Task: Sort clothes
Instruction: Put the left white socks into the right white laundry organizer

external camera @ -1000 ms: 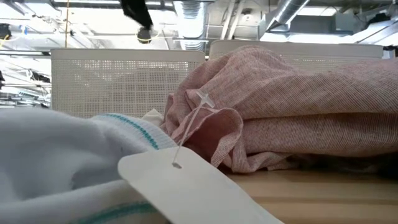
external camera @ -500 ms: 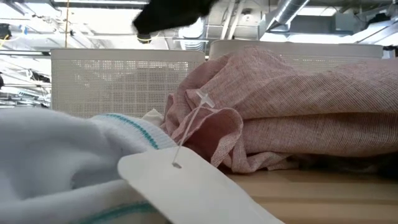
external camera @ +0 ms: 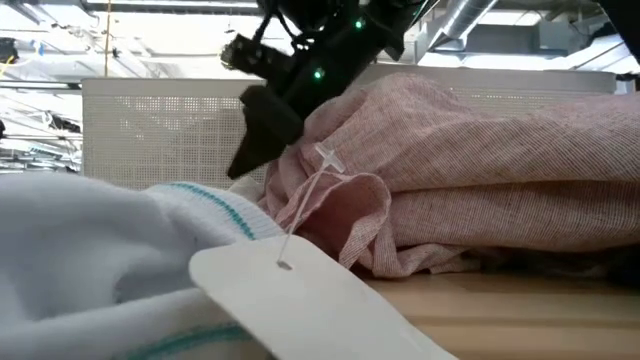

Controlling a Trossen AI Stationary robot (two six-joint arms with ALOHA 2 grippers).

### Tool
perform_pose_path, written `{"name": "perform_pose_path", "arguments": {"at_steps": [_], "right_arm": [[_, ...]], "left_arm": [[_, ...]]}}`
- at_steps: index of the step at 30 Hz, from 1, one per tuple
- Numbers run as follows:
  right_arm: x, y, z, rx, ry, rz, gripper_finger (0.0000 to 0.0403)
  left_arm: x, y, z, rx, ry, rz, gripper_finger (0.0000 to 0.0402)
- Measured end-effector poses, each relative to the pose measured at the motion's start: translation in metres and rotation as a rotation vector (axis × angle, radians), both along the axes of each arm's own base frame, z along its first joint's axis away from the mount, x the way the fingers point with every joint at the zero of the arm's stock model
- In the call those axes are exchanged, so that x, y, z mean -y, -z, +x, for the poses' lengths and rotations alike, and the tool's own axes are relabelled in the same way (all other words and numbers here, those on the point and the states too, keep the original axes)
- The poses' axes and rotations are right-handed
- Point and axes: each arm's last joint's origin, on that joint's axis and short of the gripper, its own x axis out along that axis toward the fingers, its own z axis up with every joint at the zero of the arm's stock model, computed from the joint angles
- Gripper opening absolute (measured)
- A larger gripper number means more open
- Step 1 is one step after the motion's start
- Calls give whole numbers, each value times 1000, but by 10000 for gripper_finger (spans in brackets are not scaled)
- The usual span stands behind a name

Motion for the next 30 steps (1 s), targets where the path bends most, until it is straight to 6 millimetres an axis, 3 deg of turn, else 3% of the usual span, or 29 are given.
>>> {"name": "perform_pose_path", "arguments": {"at_steps": [7,13,17,24,30], "right_arm": [[13,-1,-3,-26,68,25,220],[14,14,1,-47,84,35,200],[14,26,2,-74,87,39,154],[9,27,5,-62,69,27,16],[-5,3,6,-14,44,-26,4]], "left_arm": [[6,5,1,33,87,-7,222],[8,3,3,50,122,21,222],[8,3,3,52,126,26,222],[8,3,3,52,127,31,222],[8,3,3,49,120,16,222]]}}
